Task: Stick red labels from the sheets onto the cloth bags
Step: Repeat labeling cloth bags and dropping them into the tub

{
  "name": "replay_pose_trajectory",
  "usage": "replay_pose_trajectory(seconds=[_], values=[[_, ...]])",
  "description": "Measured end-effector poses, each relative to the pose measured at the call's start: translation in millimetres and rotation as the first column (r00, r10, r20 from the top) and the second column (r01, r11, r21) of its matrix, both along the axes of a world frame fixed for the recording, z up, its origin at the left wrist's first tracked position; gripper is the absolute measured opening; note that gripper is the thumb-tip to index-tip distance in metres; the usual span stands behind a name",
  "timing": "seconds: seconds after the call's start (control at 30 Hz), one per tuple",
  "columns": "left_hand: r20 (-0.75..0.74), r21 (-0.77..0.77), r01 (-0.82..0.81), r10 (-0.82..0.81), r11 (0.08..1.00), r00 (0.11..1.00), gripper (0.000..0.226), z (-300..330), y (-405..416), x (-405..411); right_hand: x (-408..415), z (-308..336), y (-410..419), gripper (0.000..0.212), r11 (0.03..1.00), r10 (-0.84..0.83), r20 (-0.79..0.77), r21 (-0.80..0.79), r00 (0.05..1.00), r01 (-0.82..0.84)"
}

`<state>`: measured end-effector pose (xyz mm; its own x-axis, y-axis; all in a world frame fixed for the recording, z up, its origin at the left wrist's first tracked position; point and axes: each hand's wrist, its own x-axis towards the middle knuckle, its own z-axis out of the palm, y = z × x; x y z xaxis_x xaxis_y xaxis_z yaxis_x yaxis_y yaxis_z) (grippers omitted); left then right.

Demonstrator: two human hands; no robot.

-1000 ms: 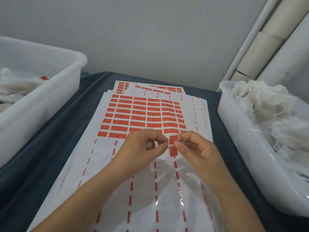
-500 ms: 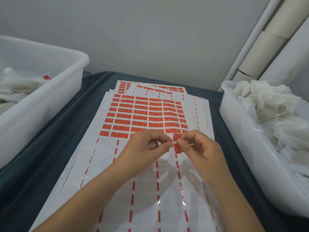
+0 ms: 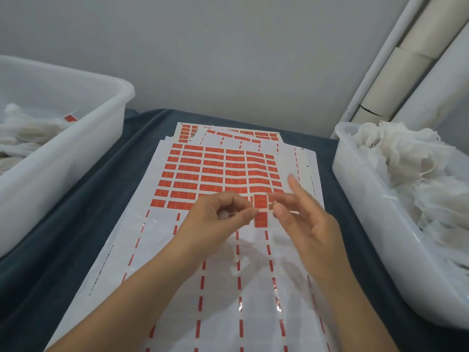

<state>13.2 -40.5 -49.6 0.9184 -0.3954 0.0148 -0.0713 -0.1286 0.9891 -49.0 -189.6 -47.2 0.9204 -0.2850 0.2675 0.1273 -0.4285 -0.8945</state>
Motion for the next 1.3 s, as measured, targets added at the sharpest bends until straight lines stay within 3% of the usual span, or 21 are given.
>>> replay_pose_trajectory(seconds=[0.07,0.13,0.33,0.57,0.73,0.97,1.03,1.1,1.2,1.27,1.3], values=[[-0.067,-0.039,-0.007,0.005,0.999,0.998,0.008,1.0,0.7,1.5,1.1,4.4,-3.9,0.043,0.992,-0.033,-0.021,0.121,0.999,0.035],[-0.111,-0.072,-0.013,0.005,0.997,0.994,0.009,2.3,1.0,1.2,1.4,7.8,-6.3,0.038,0.983,-0.031,-0.051,0.177,0.998,0.04],[-0.128,-0.084,-0.009,-0.002,0.996,0.992,0.011,3.3,-0.8,-1.6,0.0,4.8,1.9,0.024,0.982,0.039,-0.143,0.19,0.989,-0.012],[-0.082,-0.07,-0.003,-0.003,0.998,0.997,0.009,0.3,-1.9,-3.0,-0.5,3.0,1.2,0.022,0.972,0.025,-0.122,0.236,0.992,0.005],[-0.072,-0.123,0.005,-0.014,0.992,0.997,0.019,1.3,-2.2,-4.5,-1.0,1.5,3.8,0.021,0.969,0.009,-0.099,0.248,0.995,0.016],[-0.016,-0.073,0.014,-0.015,0.997,1.0,0.013,3.3,-2.5,-5.9,-0.2,1.2,3.9,0.023,0.962,-0.029,-0.103,0.268,0.994,0.056],[0.08,-0.037,-0.03,0.033,0.999,0.996,0.012,4.7,-4.3,-8.0,-0.5,1.4,2.0,0.024,0.958,-0.051,-0.112,0.276,0.992,0.08],[0.274,0.035,-0.099,0.086,0.994,0.958,0.026,4.0,-5.6,-10.7,0.1,1.2,1.0,0.027,0.954,-0.063,-0.145,0.283,0.987,0.102],[0.66,0.111,-0.21,0.086,0.971,0.746,0.029,0.5,-4.1,-11.0,0.8,0.9,2.4,0.028,0.954,-0.048,-0.178,0.282,0.983,0.098],[0.79,0.126,-0.264,0.064,0.956,0.609,0.032,-4.7,-3.0,-11.9,0.3,1.2,4.5,0.026,0.963,-0.042,-0.168,0.256,0.985,0.084],[0.803,0.128,-0.273,0.062,0.954,0.592,0.033,-6.3,-3.0,-12.5,-0.1,1.8,4.5,0.025,0.969,-0.043,-0.159,0.234,0.986,0.08]])
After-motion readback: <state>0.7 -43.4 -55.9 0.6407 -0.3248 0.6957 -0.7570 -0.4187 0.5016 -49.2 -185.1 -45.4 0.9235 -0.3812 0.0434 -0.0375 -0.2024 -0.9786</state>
